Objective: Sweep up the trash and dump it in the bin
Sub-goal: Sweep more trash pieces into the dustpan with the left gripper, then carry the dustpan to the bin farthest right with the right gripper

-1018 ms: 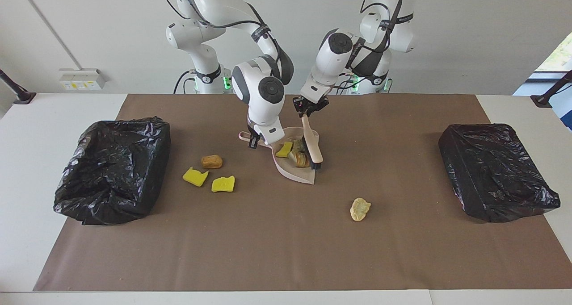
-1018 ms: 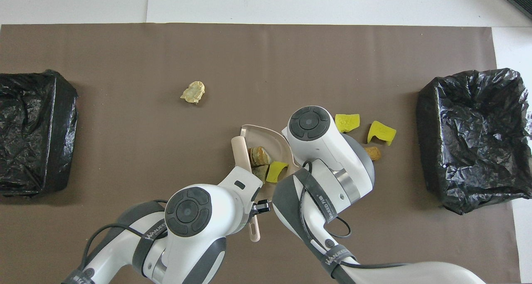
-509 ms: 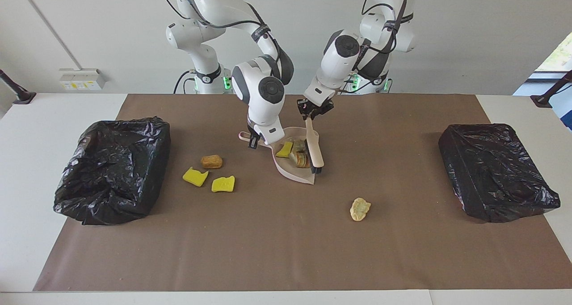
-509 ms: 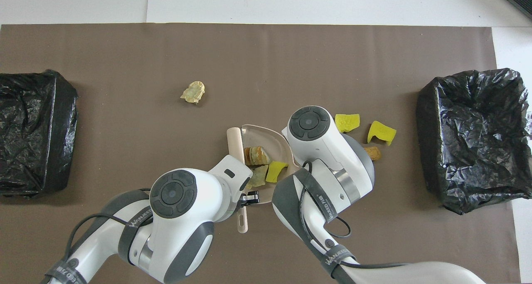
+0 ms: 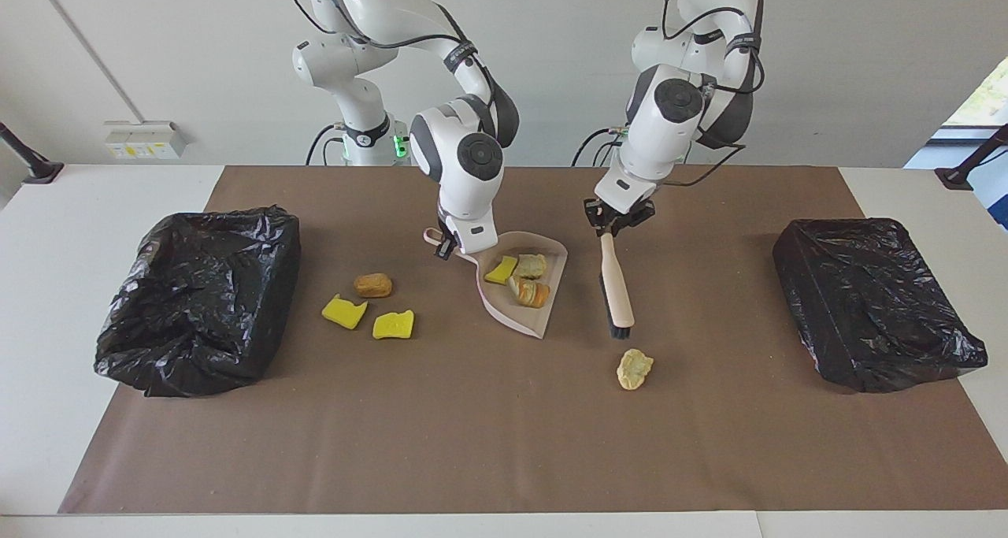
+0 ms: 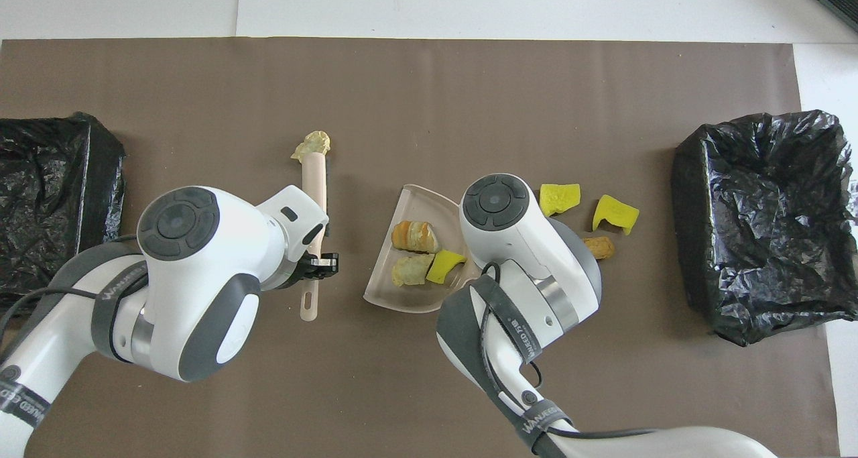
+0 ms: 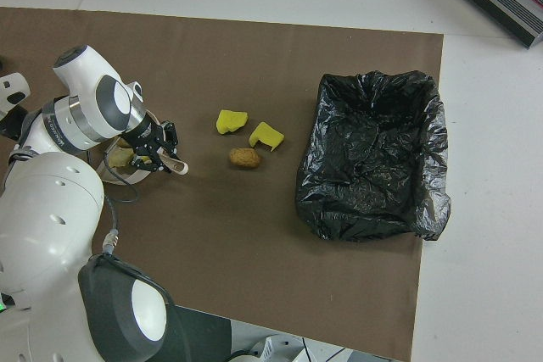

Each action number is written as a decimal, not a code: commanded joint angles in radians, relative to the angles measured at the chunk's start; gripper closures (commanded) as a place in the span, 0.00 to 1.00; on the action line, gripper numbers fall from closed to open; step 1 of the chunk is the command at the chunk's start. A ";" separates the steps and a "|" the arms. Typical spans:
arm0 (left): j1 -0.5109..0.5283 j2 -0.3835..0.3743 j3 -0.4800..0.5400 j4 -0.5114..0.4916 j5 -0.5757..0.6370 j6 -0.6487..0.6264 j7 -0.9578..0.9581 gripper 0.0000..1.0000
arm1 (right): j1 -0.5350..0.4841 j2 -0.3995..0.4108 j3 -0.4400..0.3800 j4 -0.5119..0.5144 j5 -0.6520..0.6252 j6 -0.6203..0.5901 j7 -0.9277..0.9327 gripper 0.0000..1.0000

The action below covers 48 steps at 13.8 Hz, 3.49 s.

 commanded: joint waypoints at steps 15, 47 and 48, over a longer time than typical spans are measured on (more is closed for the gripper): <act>0.175 0.237 -0.019 0.224 0.120 -0.090 0.417 1.00 | 0.006 0.028 0.020 0.045 0.025 0.019 0.081 1.00; -0.161 0.013 -0.008 0.080 0.099 -0.248 -0.064 1.00 | -0.004 0.025 0.020 0.037 0.024 0.016 0.084 1.00; -0.163 0.007 -0.008 0.064 0.099 -0.239 -0.092 1.00 | -0.007 0.027 0.019 0.039 0.024 0.013 0.085 1.00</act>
